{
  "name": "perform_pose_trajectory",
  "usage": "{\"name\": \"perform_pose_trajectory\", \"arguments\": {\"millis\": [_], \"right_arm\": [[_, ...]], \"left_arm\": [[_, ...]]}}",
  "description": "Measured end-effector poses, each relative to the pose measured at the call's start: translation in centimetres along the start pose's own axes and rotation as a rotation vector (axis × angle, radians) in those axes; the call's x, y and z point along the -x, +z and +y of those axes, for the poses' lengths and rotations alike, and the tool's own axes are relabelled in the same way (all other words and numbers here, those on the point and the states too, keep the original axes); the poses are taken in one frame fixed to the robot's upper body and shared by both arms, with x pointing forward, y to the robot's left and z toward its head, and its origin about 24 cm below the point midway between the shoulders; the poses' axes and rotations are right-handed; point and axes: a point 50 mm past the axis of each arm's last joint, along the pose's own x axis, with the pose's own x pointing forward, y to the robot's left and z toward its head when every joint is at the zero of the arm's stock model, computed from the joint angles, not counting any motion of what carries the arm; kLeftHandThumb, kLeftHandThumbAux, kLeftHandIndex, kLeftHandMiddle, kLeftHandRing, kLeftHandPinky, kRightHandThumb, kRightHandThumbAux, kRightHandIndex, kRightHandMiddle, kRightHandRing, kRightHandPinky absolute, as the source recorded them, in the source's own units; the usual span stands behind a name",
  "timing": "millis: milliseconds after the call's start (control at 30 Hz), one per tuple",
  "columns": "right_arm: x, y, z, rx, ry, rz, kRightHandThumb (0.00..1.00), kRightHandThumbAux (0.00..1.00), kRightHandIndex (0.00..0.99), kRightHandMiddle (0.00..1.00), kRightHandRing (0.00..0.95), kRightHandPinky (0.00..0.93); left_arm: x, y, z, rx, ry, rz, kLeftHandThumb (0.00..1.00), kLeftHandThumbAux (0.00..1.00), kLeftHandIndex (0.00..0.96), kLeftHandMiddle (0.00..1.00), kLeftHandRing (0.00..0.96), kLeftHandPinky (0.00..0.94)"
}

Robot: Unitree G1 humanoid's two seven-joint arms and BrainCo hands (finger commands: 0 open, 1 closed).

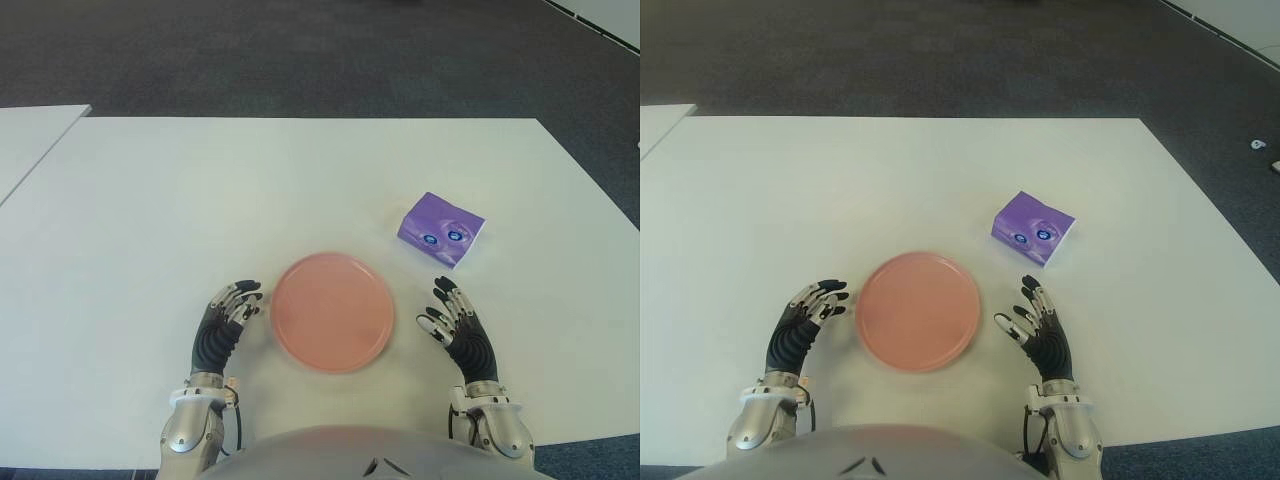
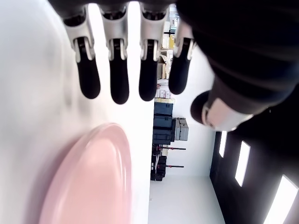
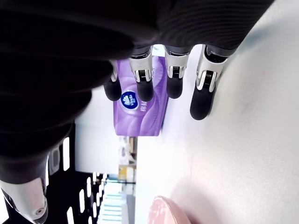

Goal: Put the tissue paper into the plate.

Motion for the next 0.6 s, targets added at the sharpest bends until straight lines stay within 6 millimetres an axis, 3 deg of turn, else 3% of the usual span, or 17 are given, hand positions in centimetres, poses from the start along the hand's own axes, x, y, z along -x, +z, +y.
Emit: {"name": "perform_pose_trajectory", "arguments": {"millis": [600], "right_arm": [[0.01,0.08,-0.02,0.002,0.001,-0.008,0.205,0.65,0.055,0.102,0.042,0.0]], "left_arm": [[0.01,0.0,-0.07,0.003,0.002,0.007,0.266,0.604,0.308,0.295,0.317,0.353]]}}
